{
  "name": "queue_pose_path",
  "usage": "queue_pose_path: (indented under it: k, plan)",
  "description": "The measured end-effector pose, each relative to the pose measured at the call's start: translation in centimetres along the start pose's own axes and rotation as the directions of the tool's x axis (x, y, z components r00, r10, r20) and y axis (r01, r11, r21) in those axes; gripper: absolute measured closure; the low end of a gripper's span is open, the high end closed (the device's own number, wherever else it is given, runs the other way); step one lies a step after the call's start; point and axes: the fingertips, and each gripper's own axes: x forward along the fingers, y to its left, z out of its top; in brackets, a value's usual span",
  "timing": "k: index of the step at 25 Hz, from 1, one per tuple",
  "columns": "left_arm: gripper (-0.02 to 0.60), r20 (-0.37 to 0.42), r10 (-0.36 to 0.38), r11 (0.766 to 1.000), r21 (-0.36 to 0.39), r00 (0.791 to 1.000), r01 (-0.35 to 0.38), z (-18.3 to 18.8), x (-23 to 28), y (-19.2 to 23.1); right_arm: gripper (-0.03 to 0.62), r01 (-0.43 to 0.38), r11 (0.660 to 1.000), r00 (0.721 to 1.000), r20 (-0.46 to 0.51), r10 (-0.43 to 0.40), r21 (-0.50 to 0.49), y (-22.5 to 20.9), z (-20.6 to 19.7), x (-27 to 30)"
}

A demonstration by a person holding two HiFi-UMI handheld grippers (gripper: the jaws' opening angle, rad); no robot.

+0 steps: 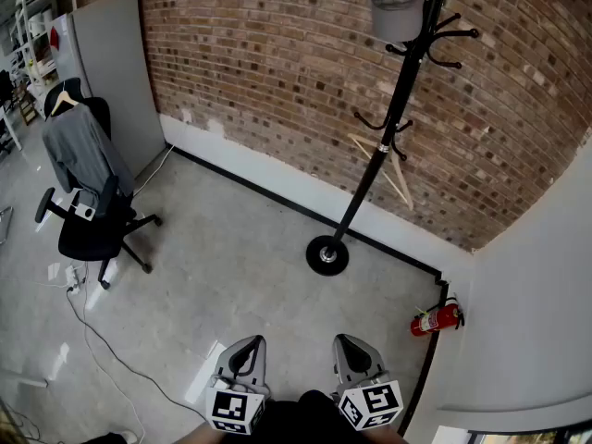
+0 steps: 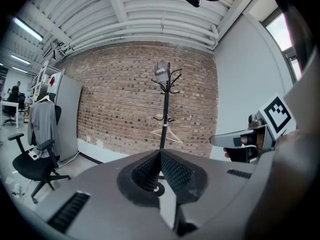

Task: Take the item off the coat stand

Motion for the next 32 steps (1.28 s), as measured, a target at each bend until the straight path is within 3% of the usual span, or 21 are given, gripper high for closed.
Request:
queue_pose_path:
  k: [7,20,25,32]
  plan:
    - [0.557,-0.007,0.003,0.999,-0.034,1.0,-0.003,0.7,3.1,2.2,0.58,-0.008,1.0,1.0,-0.019,0.008,0.018,-1.5,1.9,3.4]
    - [0.557,0.018,0.117,0.993,0.006,0.993,-0.117,7.1,21.6,3.3,0.58,-0.16,0.987,0.984,0.08,0.159,0.01,-15.4,9.5,17.3]
    - [0.557,0.042,0.122,0.992,0.012,0.992,-0.122,8.8,27.3,2.0,0.58,-0.206,0.978,0.971,0.126,0.201,0.025,-21.1,12.3,21.4]
    - [0.557,0.041,0.134,0.991,-0.005,0.99,-0.133,10.6,30.5,5.4,0.58,-0.245,0.968,0.951,0.208,0.229,0.058,-22.7,16.8,25.2]
